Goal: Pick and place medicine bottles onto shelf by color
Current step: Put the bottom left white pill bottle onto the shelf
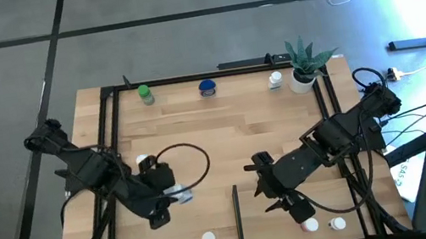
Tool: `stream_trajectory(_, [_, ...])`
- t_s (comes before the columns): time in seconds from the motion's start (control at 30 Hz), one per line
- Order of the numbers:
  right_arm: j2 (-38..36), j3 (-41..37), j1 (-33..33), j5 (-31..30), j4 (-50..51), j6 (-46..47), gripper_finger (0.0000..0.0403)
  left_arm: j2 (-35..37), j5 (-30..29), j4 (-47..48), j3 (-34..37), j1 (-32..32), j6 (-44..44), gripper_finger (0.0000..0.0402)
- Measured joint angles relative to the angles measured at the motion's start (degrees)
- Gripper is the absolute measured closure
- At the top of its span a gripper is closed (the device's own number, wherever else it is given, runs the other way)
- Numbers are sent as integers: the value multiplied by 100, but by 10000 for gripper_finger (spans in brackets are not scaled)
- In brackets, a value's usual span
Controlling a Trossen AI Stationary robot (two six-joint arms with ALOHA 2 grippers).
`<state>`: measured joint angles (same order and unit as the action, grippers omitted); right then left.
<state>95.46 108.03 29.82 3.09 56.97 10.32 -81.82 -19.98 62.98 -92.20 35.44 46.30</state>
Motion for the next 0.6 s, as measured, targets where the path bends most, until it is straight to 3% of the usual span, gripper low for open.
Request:
stream_trajectory(0.13, [0, 0, 7, 3, 86, -183, 185, 0, -31, -92, 0, -307, -49, 237])
stream_trajectory(0.33, [0, 0, 28, -203, -24, -328, 185, 0, 199, -333, 0, -814, -833, 237])
stream_trajectory(0.6, [-108, -2, 17, -2098, -151, 605, 185, -8, 448, -636, -195, -1395, -2826, 237])
